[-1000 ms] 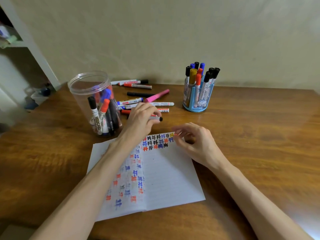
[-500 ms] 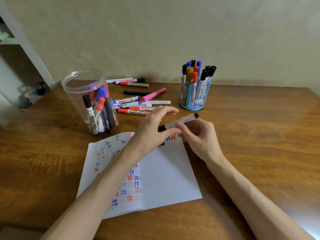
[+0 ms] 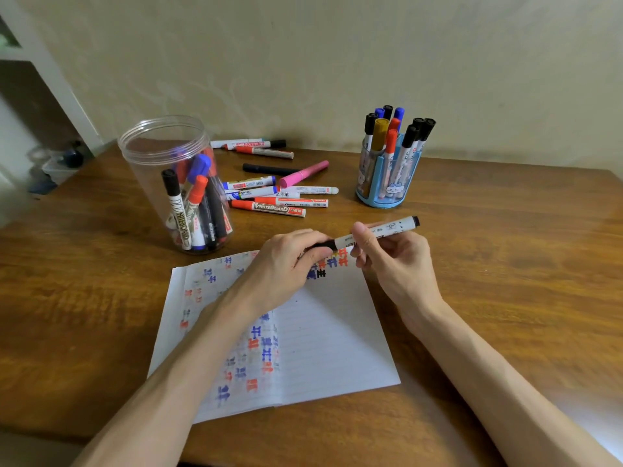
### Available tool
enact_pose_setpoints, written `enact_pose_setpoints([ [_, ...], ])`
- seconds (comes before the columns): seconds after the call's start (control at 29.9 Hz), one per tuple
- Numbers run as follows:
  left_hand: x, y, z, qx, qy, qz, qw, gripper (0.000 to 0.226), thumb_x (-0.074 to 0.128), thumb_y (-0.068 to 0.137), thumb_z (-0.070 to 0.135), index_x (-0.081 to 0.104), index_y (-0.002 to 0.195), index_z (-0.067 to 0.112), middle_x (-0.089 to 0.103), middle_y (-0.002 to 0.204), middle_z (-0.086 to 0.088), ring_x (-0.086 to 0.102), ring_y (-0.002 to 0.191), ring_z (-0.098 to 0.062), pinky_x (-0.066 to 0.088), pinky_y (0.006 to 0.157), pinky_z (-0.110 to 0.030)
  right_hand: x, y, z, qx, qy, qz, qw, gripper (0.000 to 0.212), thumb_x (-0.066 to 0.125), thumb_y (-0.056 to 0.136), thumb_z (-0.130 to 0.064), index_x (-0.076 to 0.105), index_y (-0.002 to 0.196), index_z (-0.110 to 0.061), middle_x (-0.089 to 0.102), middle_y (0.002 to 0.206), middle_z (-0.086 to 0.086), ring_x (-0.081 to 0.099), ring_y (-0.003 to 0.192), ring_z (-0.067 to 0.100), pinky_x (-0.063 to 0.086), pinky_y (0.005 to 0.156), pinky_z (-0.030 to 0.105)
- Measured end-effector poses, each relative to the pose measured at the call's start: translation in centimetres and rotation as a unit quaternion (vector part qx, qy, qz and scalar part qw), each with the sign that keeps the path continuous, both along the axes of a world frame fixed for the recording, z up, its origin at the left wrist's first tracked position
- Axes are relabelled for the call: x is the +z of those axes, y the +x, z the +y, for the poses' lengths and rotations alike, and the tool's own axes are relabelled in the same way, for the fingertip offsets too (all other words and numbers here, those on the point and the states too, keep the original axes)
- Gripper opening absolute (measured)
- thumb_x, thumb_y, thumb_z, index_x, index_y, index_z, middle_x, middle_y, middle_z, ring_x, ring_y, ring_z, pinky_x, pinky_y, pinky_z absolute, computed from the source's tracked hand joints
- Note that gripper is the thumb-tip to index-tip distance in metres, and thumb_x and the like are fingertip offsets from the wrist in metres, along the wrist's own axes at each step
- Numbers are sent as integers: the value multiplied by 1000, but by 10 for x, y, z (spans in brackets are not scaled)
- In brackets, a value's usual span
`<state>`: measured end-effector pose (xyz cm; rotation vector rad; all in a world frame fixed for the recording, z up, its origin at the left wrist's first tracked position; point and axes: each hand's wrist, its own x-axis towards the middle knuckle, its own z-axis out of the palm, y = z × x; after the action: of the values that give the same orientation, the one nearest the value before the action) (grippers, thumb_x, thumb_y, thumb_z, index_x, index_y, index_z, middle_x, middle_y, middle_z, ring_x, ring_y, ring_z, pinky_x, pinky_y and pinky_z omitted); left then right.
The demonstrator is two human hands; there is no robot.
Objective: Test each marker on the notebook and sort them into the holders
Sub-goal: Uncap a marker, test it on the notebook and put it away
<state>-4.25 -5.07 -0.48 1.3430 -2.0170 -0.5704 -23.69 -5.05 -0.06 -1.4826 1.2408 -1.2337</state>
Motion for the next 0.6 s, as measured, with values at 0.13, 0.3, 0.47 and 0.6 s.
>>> enact_pose_setpoints([
  [0.13,5,6,3,-2,35,22,999,25,58,102,25,70,124,21,71,106,10,63,101,3,54,78,-18,4,-1,1,10,-20,-10,1000,32,69,98,-39,74,81,-13,76,77,5,71,71,17,57,67,24],
  [0.3,7,9,6,-17,63,21,998,20,54,105,27,71,115,26,71,99,9,64,98,-3,55,77,-25,6,-3,4,35,-41,-24,998,29,67,100,-34,72,84,-11,72,79,12,68,73,21,56,71,30],
  [0.47,11,44,3,12,74,87,993,27,49,108,21,70,99,7,71,90,9,67,99,6,51,77,-17,17,-39,-11,-61,-25,-144,987,27,68,101,-36,71,88,-13,63,79,11,57,79,21,51,87,38],
  [0.6,6,28,2,10,50,59,997,16,54,105,27,69,103,34,70,92,14,66,100,-1,53,79,-17,7,-19,-8,-57,43,-123,990,31,68,99,-40,72,91,-11,72,80,11,65,74,23,57,77,38],
])
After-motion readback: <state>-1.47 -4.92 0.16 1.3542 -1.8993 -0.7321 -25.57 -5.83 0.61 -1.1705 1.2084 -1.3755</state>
